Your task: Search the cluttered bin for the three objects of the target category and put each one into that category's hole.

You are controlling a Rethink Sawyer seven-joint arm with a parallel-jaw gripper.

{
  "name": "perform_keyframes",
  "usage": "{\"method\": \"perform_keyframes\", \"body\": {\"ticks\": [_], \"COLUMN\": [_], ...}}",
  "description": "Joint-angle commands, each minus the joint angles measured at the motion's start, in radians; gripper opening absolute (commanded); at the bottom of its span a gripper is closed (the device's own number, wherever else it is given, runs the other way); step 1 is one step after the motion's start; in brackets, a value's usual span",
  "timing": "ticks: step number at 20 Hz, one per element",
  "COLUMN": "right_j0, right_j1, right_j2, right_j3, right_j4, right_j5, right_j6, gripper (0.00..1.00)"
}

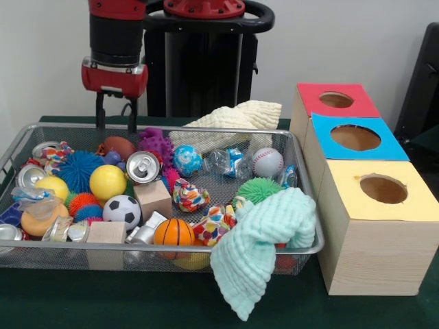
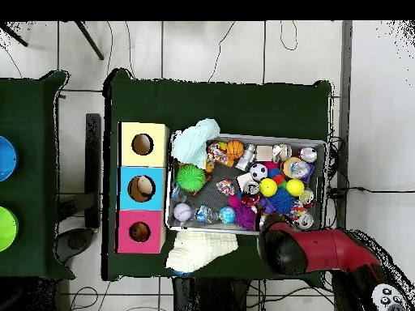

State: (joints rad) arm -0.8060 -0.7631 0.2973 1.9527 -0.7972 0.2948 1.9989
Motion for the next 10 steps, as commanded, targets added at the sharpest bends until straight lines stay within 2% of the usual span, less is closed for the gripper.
{"method": "perform_keyframes", "body": {"ticks": [1, 10], "right_j0": [-0.046, -0.074], "right_j1": [0.091, 0.144], "right_j2": [0.073, 0.063], "right_j3": [-0.132, -0.181], "right_j4": [-0.125, -0.221], "right_j5": [-0.063, -0.081], "right_j6": [-0.127, -0.114], "gripper": [1.0, 1.0]}}
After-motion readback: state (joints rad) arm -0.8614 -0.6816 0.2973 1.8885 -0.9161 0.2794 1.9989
